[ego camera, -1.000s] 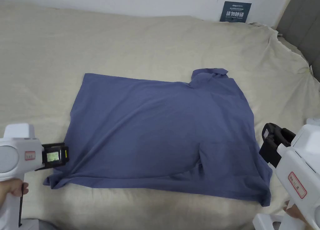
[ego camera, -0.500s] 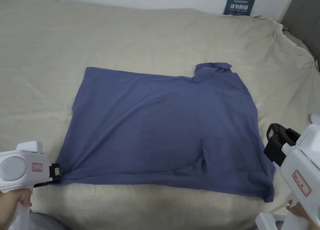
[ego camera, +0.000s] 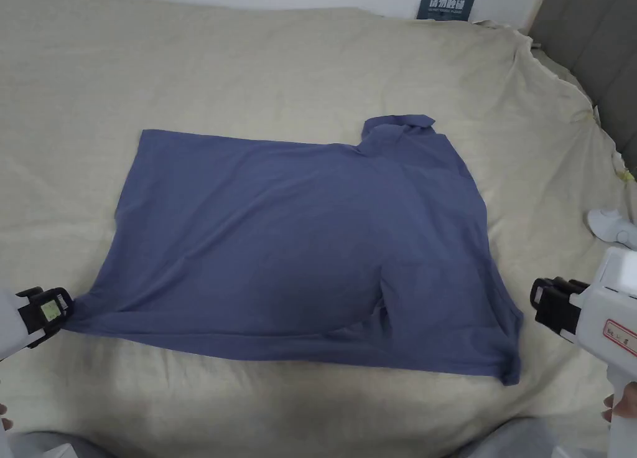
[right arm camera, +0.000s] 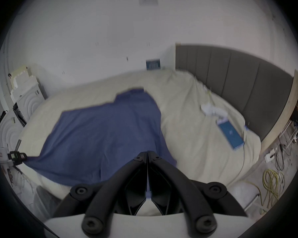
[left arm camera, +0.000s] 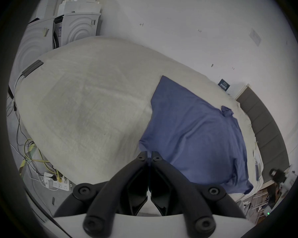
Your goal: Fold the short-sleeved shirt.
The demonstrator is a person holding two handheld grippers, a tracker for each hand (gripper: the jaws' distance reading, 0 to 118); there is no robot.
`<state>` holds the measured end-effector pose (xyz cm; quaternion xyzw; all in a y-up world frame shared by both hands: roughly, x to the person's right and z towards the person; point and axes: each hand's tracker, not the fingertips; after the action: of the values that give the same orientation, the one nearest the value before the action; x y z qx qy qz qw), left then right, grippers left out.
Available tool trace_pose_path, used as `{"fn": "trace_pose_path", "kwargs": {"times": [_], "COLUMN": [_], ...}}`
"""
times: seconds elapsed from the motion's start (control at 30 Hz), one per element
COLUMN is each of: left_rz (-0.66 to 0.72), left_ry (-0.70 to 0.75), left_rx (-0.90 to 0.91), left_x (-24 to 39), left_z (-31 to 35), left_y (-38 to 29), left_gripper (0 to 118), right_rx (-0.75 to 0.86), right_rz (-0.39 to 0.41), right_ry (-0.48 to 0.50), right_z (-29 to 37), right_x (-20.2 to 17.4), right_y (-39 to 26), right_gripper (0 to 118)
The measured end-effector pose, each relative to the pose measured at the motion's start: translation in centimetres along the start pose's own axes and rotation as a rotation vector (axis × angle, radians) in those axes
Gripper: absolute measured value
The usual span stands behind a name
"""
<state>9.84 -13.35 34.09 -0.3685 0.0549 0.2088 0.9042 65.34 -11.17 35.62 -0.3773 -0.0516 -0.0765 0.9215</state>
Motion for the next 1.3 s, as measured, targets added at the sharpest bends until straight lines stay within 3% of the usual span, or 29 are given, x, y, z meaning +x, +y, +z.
{"fn": "trace_pose_path", "kwargs": {"times": [0.03,0.1,0.13,0.27,0.33,0.5,0.6,0.7,0.77,0.87,0.93,1.07,1.3], "left_rz": [0.002,0.005,0.004,-0.014,-0.015,-0.004,0.017,0.059,0.101,0.160,0.169,0.151,0.023], "left_ry": [-0.003,-0.010,-0.011,0.003,0.012,0.026,0.030,0.025,0.015,-0.006,-0.016,-0.022,0.048], "left_rx": [0.004,0.008,0.008,-0.004,-0.010,-0.017,-0.023,-0.017,-0.007,0.025,0.047,0.094,0.084], "left_x": [0.1,0.2,0.3,0.4,0.3,0.1,-0.2,-0.5,-0.6,-0.5,-0.2,1.6,5.2], "left_z": [0.1,0.0,0.0,-0.6,-0.8,-1.4,-1.6,-1.4,-1.3,-1.1,-1.2,-2.5,-10.2], "left_y": [0.0,0.0,0.0,-0.2,-0.2,-0.3,-0.2,0.3,1.0,2.6,4.1,8.0,13.5], "left_gripper": [0,0,0,0,0,0,0,0,0,0,0,0,0], "right_rx": [-0.031,-0.149,-0.191,-0.240,-0.231,-0.257,-0.256,-0.245,-0.224,-0.157,-0.102,-0.032,-0.015], "right_rz": [-0.009,0.019,0.035,0.131,0.148,0.102,0.097,0.025,0.022,0.030,-0.011,-0.027,0.026], "right_ry": [-0.010,-0.023,-0.051,-0.102,-0.110,-0.018,-0.011,0.034,0.045,0.049,0.048,0.021,-0.093], "right_z": [-0.6,-2.1,-2.9,-4.8,-5.5,-6.8,-7.0,-6.2,-5.1,-3.6,-3.2,-4.4,-12.0], "right_x": [0.4,1.0,1.1,1.0,1.1,1.7,1.8,2.9,3.1,3.0,3.1,2.2,-0.9], "right_y": [-0.4,-1.2,-2.0,-4.3,-5.1,-5.8,-5.6,-4.3,-3.0,-0.3,2.1,7.1,13.6], "right_gripper": [38,106,113,110,93,2,2,1,1,1,1,1,1]}}
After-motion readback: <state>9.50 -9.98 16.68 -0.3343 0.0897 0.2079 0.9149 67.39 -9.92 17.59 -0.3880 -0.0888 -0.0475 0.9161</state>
